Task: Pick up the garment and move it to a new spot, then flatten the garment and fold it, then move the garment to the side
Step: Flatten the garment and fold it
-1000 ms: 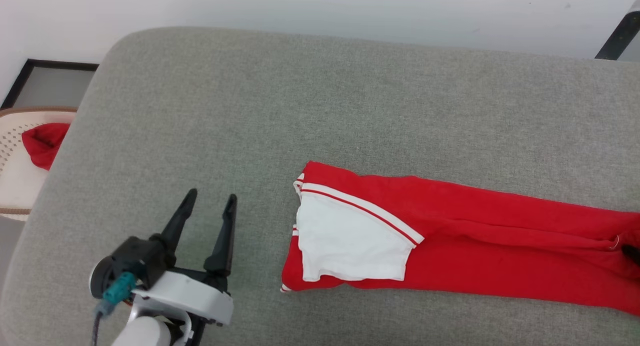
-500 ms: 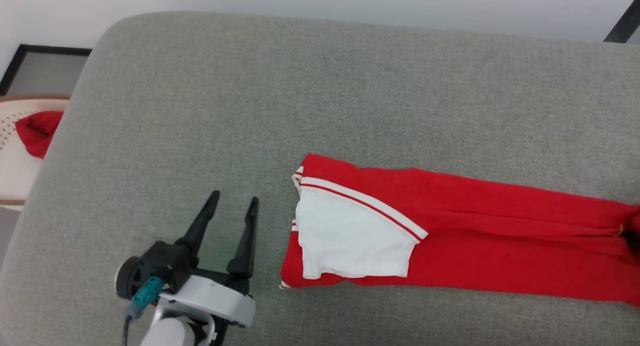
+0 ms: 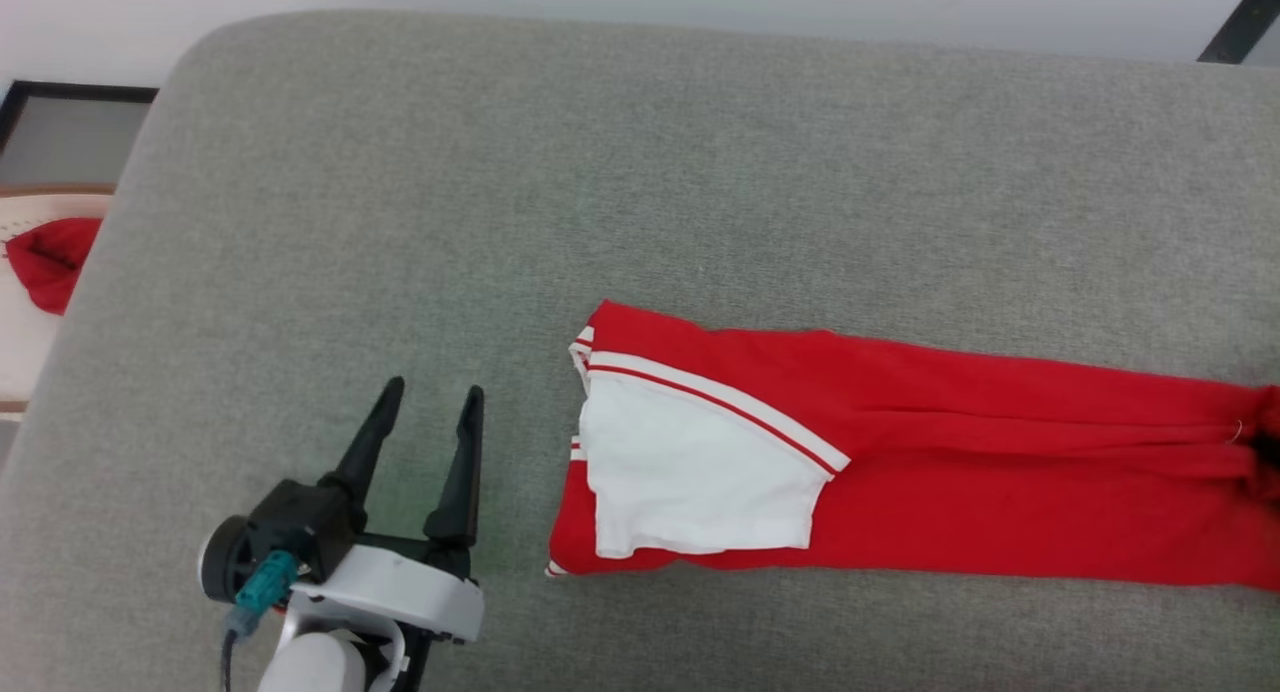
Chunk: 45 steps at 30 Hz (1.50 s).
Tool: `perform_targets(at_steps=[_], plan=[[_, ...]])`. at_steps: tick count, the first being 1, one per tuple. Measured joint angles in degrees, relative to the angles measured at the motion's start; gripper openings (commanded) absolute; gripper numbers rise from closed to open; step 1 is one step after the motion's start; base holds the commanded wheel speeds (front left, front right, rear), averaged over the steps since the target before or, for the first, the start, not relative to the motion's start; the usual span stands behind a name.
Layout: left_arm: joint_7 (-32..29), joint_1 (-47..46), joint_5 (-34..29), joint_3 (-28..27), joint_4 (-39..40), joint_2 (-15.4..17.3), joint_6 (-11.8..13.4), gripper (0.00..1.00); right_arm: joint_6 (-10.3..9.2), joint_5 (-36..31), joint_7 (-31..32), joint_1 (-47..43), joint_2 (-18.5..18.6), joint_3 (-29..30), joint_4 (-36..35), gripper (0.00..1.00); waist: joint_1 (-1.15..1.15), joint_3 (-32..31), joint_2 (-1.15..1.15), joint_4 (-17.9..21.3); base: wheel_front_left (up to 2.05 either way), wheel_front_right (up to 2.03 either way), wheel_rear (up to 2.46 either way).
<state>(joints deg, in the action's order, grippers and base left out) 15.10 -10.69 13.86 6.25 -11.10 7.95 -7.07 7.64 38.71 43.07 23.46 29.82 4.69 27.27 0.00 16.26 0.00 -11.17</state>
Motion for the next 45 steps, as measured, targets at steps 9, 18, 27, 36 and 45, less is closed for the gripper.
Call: perform_targets(at_steps=[9,18,27,36,45], plan=[[0.01,0.73,-1.30,-2.42,1.38,0.23,-0.25,1.00,-0.05,-1.21,-5.99,-0.29,7.21,6.57,2.58,0.00,0.00,1.06,0.00,2.93,0.00,0.00,0.00],[0.01,0.40,-1.22,-2.45,1.87,1.00,-0.26,1.00,-0.10,-3.69,-9.05,1.43,13.85,15.00,7.82,0.00,0.00,2.80,0.00,4.73,0.00,0.00,0.00],[0.00,0.36,-0.76,-1.22,0.46,0.92,-0.32,1.00,-0.11,-1.11,-7.67,0.67,9.17,4.86,-1.29,0.00,0.00,1.21,0.00,5.37,0.00,0.00,0.00],[0.00,1.62,0.04,-1.75,0.08,-0.13,-0.32,1.00,-0.11,3.30,-2.52,-4.83,3.47,-8.22,-23.85,0.00,0.00,-0.48,0.00,4.73,0.00,0.00,0.00],[0.00,1.62,0.27,-0.82,-0.35,-0.91,-0.32,1.00,-0.11,4.16,1.18,-2.11,-1.87,-17.93,-34.28,0.00,0.00,-1.37,0.00,3.31,0.00,0.00,0.00]])
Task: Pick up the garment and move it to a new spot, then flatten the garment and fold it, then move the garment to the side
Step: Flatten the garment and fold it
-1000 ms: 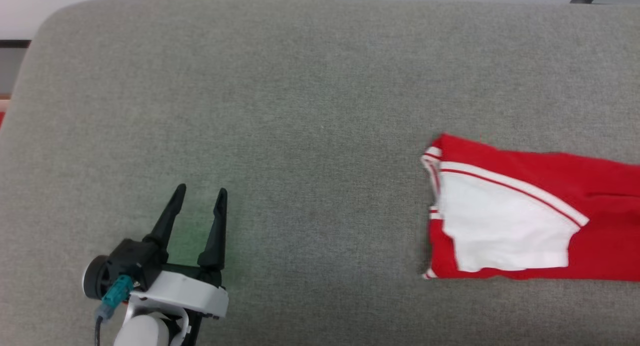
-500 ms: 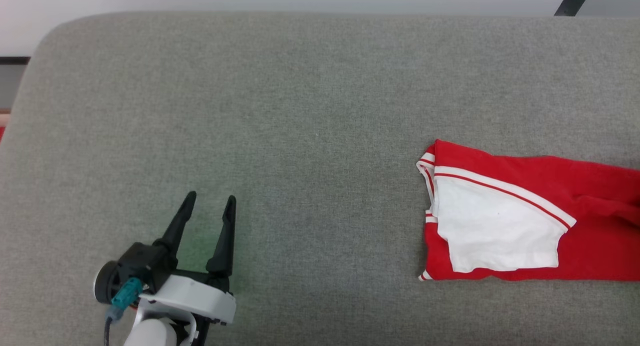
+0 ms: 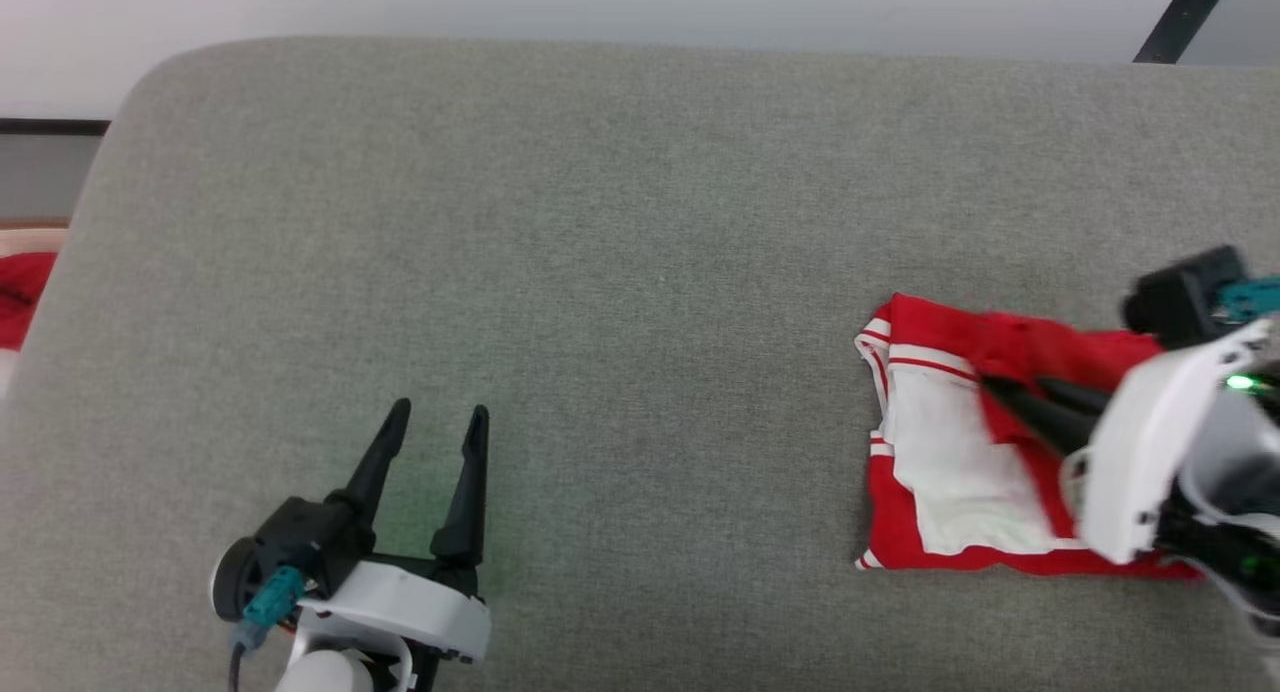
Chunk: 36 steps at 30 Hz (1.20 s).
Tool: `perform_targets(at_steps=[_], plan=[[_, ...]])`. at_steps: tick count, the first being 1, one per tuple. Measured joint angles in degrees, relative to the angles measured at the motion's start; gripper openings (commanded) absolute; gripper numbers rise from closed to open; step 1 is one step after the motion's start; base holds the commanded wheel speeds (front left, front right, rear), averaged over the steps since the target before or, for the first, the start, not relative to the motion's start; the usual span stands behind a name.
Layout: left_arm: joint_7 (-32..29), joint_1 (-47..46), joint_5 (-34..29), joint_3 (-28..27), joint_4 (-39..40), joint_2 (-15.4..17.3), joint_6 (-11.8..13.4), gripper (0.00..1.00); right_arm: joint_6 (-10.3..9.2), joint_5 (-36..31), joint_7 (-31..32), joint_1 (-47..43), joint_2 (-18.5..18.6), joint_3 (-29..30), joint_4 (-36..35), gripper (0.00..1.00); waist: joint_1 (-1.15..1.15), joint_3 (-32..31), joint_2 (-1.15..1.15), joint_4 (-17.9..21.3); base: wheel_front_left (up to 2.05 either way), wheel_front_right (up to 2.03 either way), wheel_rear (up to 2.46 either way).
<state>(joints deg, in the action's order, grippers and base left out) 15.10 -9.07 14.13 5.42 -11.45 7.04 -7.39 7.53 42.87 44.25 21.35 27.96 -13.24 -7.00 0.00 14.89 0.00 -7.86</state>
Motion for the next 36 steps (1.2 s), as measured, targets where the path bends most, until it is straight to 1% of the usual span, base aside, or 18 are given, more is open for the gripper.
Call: perform_targets(at_steps=[6,12,13,14,15,16,17,18,20,24,28,32,36], plan=[[0.00,-0.09,0.51,0.83,-0.33,-0.43,0.00,1.00,0.00,-0.69,-0.99,3.42,-4.08,-6.09,2.27,0.00,0.00,0.02,0.00,-1.08,0.00,0.00,0.00],[0.00,-0.44,0.80,1.65,-0.67,-0.51,0.00,1.00,0.00,-1.62,-3.54,4.72,-5.35,-9.05,6.80,0.00,0.00,0.25,0.00,-2.33,0.00,0.00,0.00],[0.00,-0.45,0.88,1.52,-0.67,-0.48,0.00,1.00,0.00,-1.62,-3.96,4.81,-5.33,-9.47,7.24,0.07,0.00,0.33,0.00,-2.39,0.00,0.00,0.00],[0.00,-0.45,0.93,1.45,-0.70,-0.44,0.00,1.00,0.00,-1.60,-4.35,4.88,-5.31,-9.62,7.77,0.07,0.00,0.42,0.00,-2.39,0.00,0.00,0.00],[0.00,-0.46,0.94,1.49,-0.86,-0.44,0.00,1.00,0.00,-1.48,-4.93,4.88,-5.37,-9.58,8.39,0.28,0.00,0.42,0.00,-2.35,0.00,0.00,0.00],[0.00,-0.46,1.01,1.58,-1.08,-0.44,0.00,1.00,0.00,-1.42,-5.53,4.88,-5.42,-9.51,8.84,0.46,0.00,0.37,0.00,-2.25,0.00,0.00,0.00],[0.00,-0.43,1.33,1.64,-1.40,-0.44,0.00,1.00,0.00,-1.25,-6.05,4.87,-5.53,-9.33,9.38,0.98,0.00,0.28,0.00,-2.11,0.00,0.00,0.00],[0.00,-0.36,2.21,1.47,-1.69,-0.51,0.00,1.00,0.00,-0.73,-6.62,4.87,-5.82,-9.01,10.00,1.00,0.00,0.15,0.00,-1.89,0.00,0.00,0.00],[0.00,-0.35,3.23,1.04,-2.25,-0.56,0.00,1.00,0.00,-0.13,-8.04,4.85,-6.46,-8.03,10.96,1.00,0.00,-0.22,0.00,-1.38,0.00,0.00,0.00],[0.00,-0.26,3.86,1.18,-3.32,0.09,0.00,1.00,0.00,0.16,-11.84,4.48,-6.53,-5.19,13.32,1.00,0.00,-1.37,0.00,-0.17,0.00,0.00,0.00],[0.00,-0.21,4.50,1.55,-4.30,0.87,0.00,1.00,0.00,-1.78,-16.45,2.65,-5.60,-2.35,16.00,1.00,0.00,-2.85,0.00,1.14,0.00,0.00,0.00],[0.01,-0.04,5.11,1.24,-4.92,2.34,0.00,1.00,0.00,-4.83,-21.30,0.96,-4.13,-0.34,18.74,1.00,0.00,-4.14,0.00,2.85,0.00,0.00,0.00],[0.01,0.03,5.53,1.81,-5.89,3.41,0.00,1.00,0.00,-7.16,-27.55,-0.96,-3.02,2.01,22.04,1.00,0.00,-5.29,0.00,4.64,0.00,0.00,0.00]])
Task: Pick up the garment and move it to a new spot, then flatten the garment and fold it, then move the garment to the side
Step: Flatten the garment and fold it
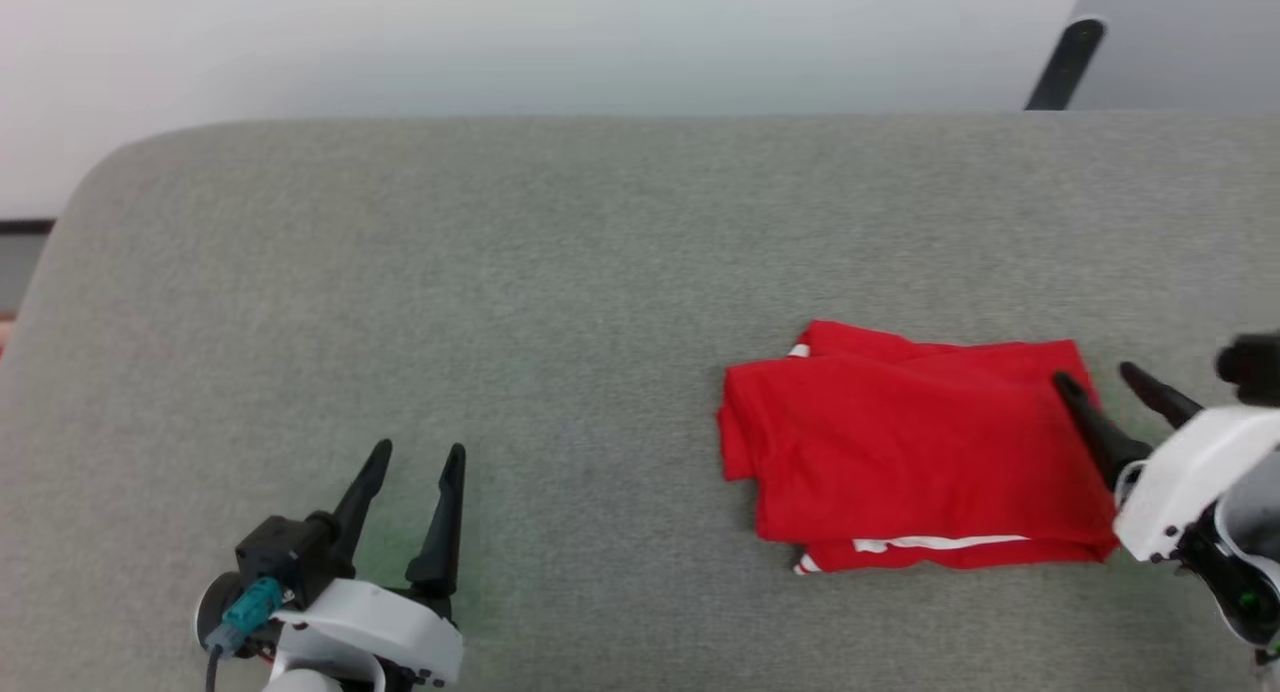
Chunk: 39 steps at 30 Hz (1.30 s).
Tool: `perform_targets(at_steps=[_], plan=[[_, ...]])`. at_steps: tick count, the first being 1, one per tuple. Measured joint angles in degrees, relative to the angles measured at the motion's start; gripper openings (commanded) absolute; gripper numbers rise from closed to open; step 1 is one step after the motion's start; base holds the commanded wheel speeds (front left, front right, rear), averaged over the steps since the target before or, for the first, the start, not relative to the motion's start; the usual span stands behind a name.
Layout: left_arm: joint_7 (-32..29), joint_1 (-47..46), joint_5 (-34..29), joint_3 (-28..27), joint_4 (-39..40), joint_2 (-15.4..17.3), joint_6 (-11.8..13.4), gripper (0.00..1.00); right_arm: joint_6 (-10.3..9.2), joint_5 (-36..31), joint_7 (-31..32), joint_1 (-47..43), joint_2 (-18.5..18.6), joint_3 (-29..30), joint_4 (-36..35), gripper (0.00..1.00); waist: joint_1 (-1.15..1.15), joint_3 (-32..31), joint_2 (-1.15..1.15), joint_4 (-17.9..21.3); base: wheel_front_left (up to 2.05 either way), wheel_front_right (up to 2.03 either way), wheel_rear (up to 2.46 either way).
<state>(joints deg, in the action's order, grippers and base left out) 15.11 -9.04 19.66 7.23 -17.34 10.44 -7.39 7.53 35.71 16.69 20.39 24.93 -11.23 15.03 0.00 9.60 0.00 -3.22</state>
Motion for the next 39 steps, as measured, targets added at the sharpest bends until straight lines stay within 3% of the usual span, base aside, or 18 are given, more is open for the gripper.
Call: perform_targets(at_steps=[10,19,30,39], plan=[[0.00,0.75,0.38,-1.29,-1.21,0.78,0.00,1.00,0.00,-2.69,-17.22,-3.51,-0.90,-0.20,4.66,1.00,0.00,-2.84,0.00,3.18,0.00,0.00,0.00],[0.00,5.73,-0.69,-4.01,-0.09,0.85,0.00,1.00,0.00,-4.27,-27.43,-6.18,-3.94,-1.97,7.14,1.00,0.00,-6.73,0.00,4.75,0.00,0.00,0.00],[0.01,10.91,-2.15,-5.84,3.92,1.00,0.34,1.00,0.00,-5.65,-30.32,-11.87,-6.33,1.42,6.79,1.00,0.00,-10.90,0.00,4.71,0.00,0.00,0.00],[0.01,16.65,-3.12,-7.26,8.68,0.56,1.32,1.00,0.00,-7.02,-29.78,-16.24,-6.62,4.23,2.04,1.00,0.00,-11.42,0.00,4.22,0.00,0.00,0.00]])
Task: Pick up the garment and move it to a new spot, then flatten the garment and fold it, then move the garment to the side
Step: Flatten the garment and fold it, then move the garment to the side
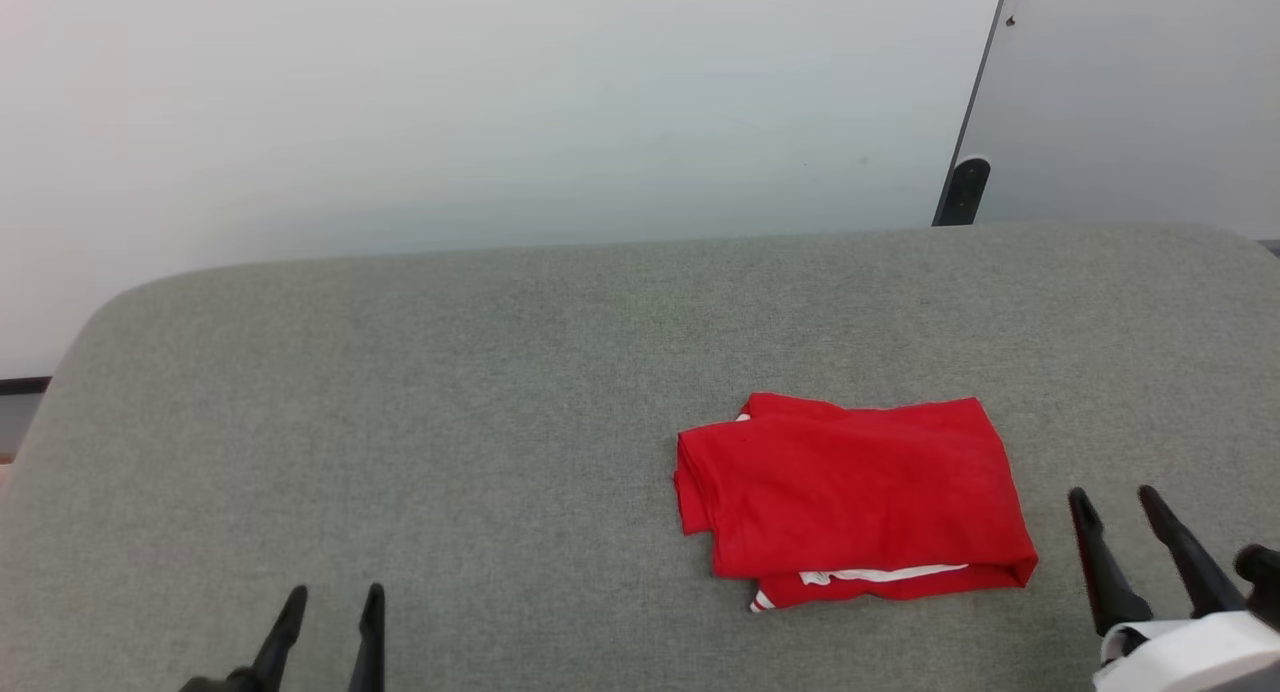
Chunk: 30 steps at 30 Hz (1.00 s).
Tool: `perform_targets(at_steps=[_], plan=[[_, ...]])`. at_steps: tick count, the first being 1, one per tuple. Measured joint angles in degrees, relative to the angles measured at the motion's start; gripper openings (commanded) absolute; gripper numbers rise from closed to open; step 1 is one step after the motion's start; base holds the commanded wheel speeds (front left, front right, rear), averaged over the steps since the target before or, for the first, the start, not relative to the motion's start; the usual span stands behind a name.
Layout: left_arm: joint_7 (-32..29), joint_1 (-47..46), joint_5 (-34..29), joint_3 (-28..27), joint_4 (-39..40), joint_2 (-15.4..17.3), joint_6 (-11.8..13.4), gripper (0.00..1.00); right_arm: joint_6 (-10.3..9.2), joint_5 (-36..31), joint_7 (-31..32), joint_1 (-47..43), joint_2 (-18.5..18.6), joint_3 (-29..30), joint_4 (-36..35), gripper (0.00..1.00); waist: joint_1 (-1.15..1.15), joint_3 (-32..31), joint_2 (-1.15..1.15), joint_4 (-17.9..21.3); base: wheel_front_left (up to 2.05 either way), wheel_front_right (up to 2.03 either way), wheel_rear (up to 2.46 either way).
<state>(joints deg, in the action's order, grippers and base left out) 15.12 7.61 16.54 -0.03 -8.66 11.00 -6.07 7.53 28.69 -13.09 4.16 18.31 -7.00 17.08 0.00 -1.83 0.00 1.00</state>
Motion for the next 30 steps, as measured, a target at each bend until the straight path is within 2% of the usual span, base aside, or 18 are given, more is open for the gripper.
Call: perform_targets(at_steps=[6,18,26,30], plan=[[0.01,2.37,0.27,-0.48,2.52,-0.62,0.12,1.00,0.00,-1.15,1.55,-2.52,-0.62,3.01,-3.36,1.00,0.00,0.55,0.00,-0.36,0.00,0.00,0.00],[-0.25,2.88,0.29,0.16,3.39,-0.52,0.78,1.00,0.00,-2.56,3.75,-3.58,-1.99,4.30,-6.28,1.00,0.00,0.52,0.00,-0.30,0.00,0.00,0.00],[-0.25,2.80,0.55,0.69,3.54,-0.49,1.05,1.00,0.00,-2.72,4.92,-3.68,-2.22,3.80,-6.78,1.00,0.00,0.68,0.00,-0.86,0.00,0.00,0.00],[-0.25,2.59,0.63,1.01,3.71,-0.69,1.25,1.00,0.00,-2.46,8.03,-2.51,-1.33,1.70,-6.66,1.00,0.00,0.98,0.00,-1.32,0.00,0.00,0.00]])
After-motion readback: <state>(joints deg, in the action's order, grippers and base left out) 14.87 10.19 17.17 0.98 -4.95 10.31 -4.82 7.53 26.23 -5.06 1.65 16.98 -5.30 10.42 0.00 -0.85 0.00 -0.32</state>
